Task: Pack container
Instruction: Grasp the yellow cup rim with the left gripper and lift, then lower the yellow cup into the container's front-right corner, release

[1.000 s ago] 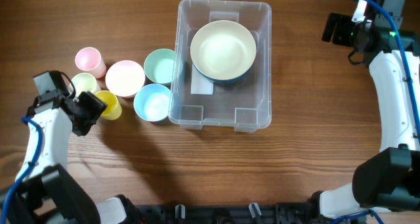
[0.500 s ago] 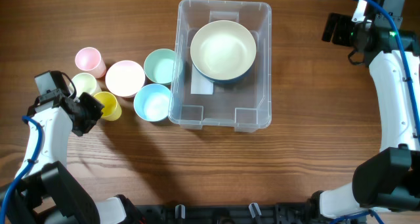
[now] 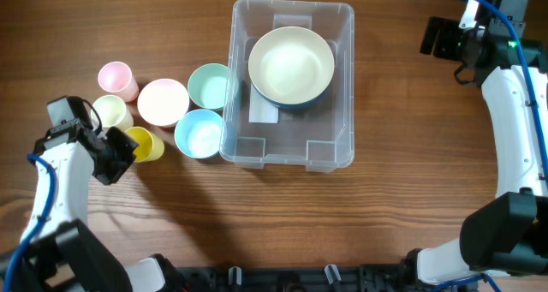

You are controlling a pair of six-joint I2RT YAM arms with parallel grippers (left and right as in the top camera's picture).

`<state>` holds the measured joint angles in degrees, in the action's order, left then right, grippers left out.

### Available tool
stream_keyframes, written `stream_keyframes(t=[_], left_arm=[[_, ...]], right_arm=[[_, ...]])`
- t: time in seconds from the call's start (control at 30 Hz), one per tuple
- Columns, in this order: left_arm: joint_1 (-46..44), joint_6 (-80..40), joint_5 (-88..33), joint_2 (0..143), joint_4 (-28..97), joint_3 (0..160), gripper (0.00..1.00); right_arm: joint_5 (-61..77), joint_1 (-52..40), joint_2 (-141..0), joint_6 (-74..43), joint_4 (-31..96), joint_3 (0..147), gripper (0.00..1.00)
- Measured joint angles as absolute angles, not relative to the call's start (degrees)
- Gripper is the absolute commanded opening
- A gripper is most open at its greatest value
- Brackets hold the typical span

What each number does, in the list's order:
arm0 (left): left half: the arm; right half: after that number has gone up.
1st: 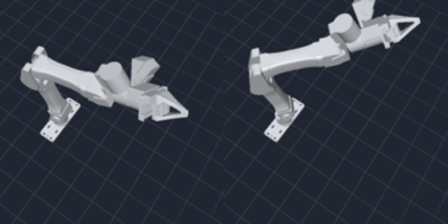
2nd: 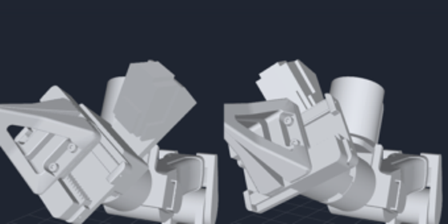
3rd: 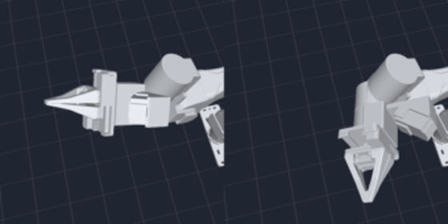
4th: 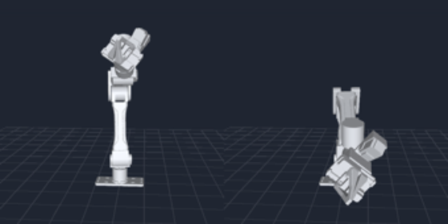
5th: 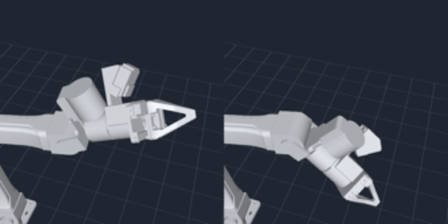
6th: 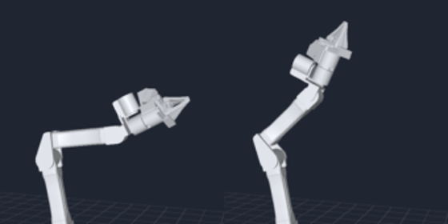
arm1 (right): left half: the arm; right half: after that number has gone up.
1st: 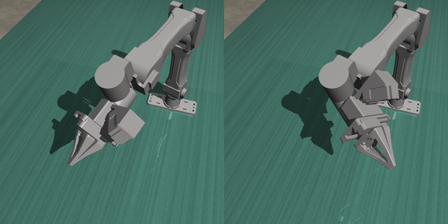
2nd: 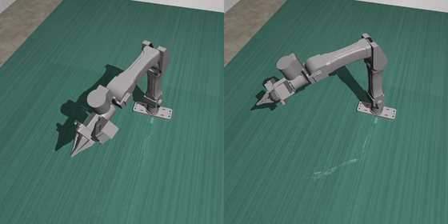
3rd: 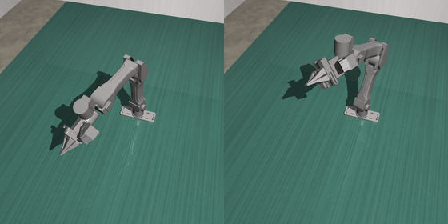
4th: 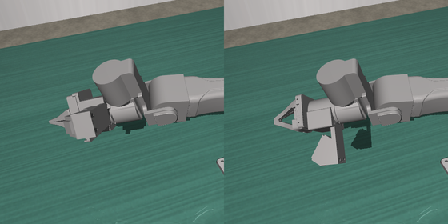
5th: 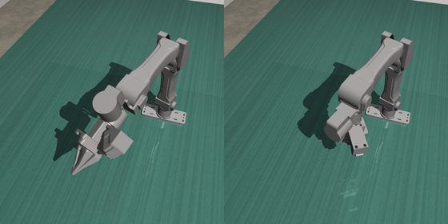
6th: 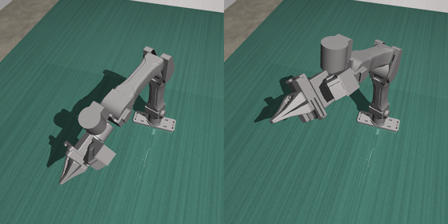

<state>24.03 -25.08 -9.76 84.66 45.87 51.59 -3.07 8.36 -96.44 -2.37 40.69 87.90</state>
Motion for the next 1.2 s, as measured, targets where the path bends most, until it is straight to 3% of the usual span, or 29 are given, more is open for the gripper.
stream_keyframes(t=[0.27, 0.5, 0.87, 1.2], left_arm=[[23.73, -25.74, -16.36, 75.02, 53.21, 58.33, 0.04], [16.10, -26.00, -25.47, 66.81, 47.66, 61.76, 0.04], [-14.52, -24.91, -28.56, 67.33, 21.65, 62.22, 0.04], [-36.47, -18.02, -16.51, 79.88, 17.34, 62.26, 0.04]], right_arm=[[-3.07, 8.34, -96.44, -2.37, 40.71, 87.90, 1.00], [-3.07, 8.36, -96.44, -2.37, 40.71, 87.90, 1.00], [-3.07, 8.34, -96.44, -2.37, 40.71, 87.90, 1.00], [-3.07, 8.34, -96.44, -2.37, 40.71, 87.90, 1.00]])
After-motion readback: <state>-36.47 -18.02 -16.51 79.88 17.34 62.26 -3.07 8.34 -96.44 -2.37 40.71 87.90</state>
